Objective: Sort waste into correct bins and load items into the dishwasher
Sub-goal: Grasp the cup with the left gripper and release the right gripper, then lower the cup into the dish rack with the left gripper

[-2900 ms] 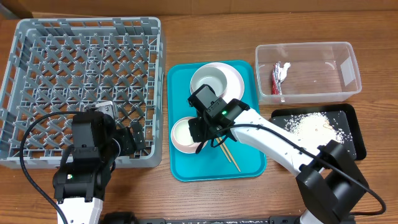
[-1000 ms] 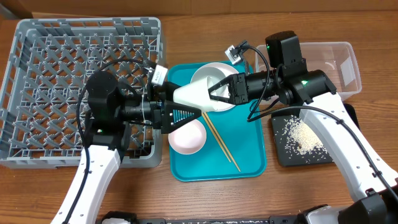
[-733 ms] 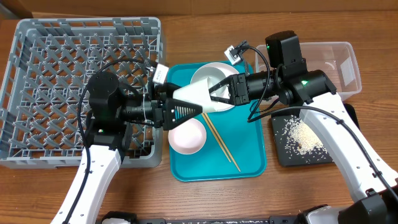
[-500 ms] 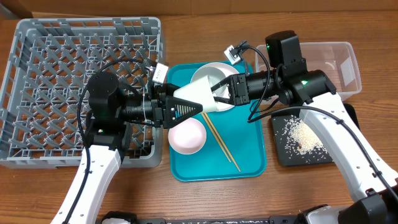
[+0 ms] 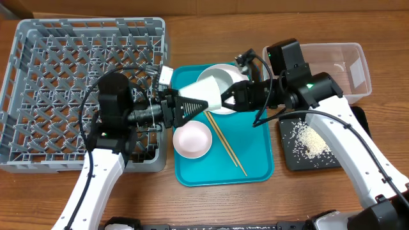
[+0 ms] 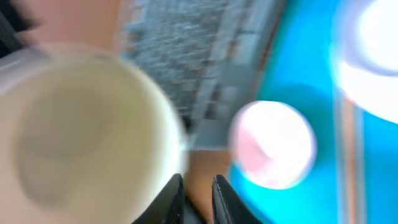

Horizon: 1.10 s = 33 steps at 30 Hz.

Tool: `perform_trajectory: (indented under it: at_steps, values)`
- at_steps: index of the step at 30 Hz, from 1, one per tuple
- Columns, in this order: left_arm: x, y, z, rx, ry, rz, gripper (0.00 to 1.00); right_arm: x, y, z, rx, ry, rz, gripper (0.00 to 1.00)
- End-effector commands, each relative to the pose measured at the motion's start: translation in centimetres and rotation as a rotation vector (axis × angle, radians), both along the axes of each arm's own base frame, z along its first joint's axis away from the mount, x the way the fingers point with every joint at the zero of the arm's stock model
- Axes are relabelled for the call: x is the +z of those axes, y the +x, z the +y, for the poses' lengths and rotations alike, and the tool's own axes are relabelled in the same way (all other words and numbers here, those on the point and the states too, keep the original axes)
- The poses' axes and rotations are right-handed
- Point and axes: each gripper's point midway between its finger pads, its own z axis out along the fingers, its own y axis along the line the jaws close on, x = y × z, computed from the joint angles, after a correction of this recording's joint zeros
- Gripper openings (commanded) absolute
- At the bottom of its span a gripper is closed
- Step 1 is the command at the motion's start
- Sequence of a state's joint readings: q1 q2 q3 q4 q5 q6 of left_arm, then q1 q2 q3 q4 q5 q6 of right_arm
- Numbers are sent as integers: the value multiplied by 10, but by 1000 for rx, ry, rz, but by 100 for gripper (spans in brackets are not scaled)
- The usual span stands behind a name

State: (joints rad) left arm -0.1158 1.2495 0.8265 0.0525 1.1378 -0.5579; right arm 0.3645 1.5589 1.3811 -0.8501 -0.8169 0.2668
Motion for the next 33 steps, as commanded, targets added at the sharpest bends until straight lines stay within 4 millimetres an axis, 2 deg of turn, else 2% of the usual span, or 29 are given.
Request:
perform_trajectory:
  at_steps: [1,4,7,9,12,16,19,22,26,33]
  values:
    - [-16,37,29,213,179,-137,4,-23,30,-42,-169,-201,-58,18]
    - [-22,43,44,266,220,-132,4,-22,36,-58,-194,-212,-66,18]
    - [-27,50,69,358,285,-110,4,-24,41,-80,-246,-237,-49,18]
    - [-32,52,89,428,358,-84,4,-31,41,-97,-290,-288,-23,18]
    - [-43,52,133,586,539,-1,4,-42,36,-122,-348,-406,4,18]
    - [-42,40,185,749,746,118,4,-46,24,-147,-403,-542,16,18]
    - [-43,19,225,872,911,232,4,-38,11,-159,-427,-593,6,18]
    - [-48,7,247,960,994,305,4,-33,5,-164,-439,-613,-2,18]
    - [-63,-11,263,1039,1030,450,4,-31,-2,-165,-436,-616,6,20]
    - [-103,-23,262,964,1083,628,4,-32,-4,-165,-433,-619,13,20]
